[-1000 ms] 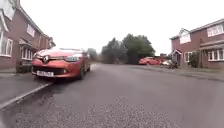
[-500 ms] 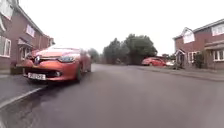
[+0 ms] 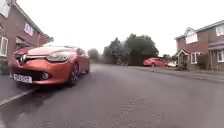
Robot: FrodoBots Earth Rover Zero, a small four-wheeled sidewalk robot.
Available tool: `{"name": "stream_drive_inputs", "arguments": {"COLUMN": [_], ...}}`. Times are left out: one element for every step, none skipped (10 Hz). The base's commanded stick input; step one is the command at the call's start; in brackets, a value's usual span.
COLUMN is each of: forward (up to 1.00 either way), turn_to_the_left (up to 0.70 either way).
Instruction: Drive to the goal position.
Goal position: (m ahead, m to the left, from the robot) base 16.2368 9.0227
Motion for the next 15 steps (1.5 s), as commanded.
{"name": "stream_drive_inputs", "arguments": {"forward": [1.0,1.0,1.0,1.0,1.0,1.0,1.0,1.0,1.0,1.0,1.0,1.0,1.0,1.0,1.0], "turn_to_the_left": [0.0,0.0,0.0,0.0,0.0,0.0,0.0,0.0,0.0,0.0,0.0,0.0,0.0,0.0,0.0]}}
